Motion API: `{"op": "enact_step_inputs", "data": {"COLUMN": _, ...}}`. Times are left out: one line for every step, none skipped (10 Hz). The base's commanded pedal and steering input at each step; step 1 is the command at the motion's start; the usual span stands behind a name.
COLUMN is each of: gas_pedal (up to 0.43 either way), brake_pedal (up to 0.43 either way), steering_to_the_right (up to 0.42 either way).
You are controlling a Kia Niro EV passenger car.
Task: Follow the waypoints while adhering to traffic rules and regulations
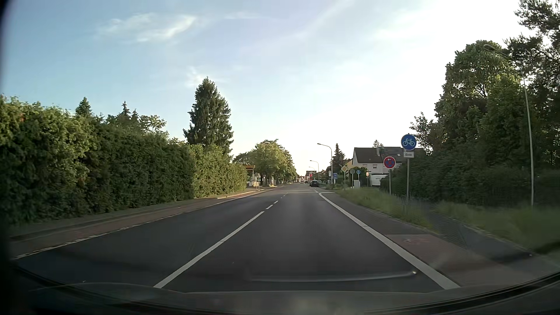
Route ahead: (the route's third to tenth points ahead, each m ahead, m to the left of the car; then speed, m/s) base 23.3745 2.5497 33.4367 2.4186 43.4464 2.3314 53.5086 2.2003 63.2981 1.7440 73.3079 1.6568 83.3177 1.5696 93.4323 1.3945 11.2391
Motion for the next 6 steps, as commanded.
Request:
{"op": "enact_step_inputs", "data": {"gas_pedal": 0.059, "brake_pedal": 0.03, "steering_to_the_right": 0.003}}
{"op": "enact_step_inputs", "data": {"gas_pedal": 0.059, "brake_pedal": 0.03, "steering_to_the_right": 0.004}}
{"op": "enact_step_inputs", "data": {"gas_pedal": 0.059, "brake_pedal": 0.03, "steering_to_the_right": 0.003}}
{"op": "enact_step_inputs", "data": {"gas_pedal": 0.059, "brake_pedal": 0.03, "steering_to_the_right": 0.004}}
{"op": "enact_step_inputs", "data": {"gas_pedal": 0.059, "brake_pedal": 0.03, "steering_to_the_right": 0.004}}
{"op": "enact_step_inputs", "data": {"gas_pedal": 0.059, "brake_pedal": 0.03, "steering_to_the_right": 0.003}}
